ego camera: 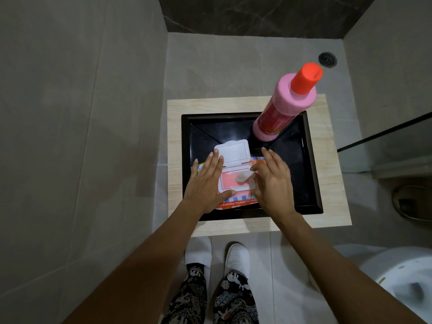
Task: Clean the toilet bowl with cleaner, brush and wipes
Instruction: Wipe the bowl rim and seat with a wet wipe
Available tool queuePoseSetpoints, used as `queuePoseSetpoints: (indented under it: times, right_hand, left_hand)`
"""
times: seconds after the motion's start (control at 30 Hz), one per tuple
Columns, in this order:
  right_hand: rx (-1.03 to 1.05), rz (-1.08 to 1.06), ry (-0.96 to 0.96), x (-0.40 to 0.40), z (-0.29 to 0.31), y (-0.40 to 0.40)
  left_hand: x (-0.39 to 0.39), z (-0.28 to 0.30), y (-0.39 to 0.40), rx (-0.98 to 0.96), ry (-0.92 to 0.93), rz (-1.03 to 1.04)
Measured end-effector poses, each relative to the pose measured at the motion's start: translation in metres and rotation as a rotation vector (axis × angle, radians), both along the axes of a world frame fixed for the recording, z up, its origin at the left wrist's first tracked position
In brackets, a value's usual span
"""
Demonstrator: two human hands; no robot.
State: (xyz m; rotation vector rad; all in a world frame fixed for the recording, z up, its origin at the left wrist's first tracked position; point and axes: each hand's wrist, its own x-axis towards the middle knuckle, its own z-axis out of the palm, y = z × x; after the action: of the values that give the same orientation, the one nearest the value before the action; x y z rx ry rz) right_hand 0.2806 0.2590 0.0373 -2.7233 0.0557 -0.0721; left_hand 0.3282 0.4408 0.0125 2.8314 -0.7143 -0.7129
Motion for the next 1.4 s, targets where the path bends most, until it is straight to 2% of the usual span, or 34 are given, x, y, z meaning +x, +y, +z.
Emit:
queuePoseSetpoints:
  times: [0.23,0.6,0.8,0.97,1.13,1.27,1.4]
  right_hand:
    - [0.008,0.149,0.074,-0.001,-0.006,-0.006]
    - [0.057,0.131,0.031,0.013,-0.008,-0.007]
    - [0.094,0.087,-0.114,0.009,0.001,-0.002]
    - [0.156,-0.073,-0.273,0.026,0.029,-0.011]
    - [0.071,-0.063,-0.25,0.037,0.035,-0.028]
    - [-0.006,-0.048,-0.213,0.027,0.022,-0.035]
    - [-0.028,0.005,-0.082,0.012,0.007,-0.036]
  left_hand:
    - [0.002,-0.007,-0.005,-0.026,-0.032,-0.058]
    - [0.002,-0.004,-0.016,-0.041,0.042,0.017]
    - [0.006,-0.002,-0.017,0.018,0.035,-0.012]
    - [0.002,-0.005,-0.011,0.043,0.023,-0.032]
    - [0.0,-0.005,-0.01,0.048,0.013,-0.04]
    - [0.0,-0.005,-0.004,-0.055,0.01,0.006]
    - [0.008,0.004,-0.008,-0.106,0.02,0.102]
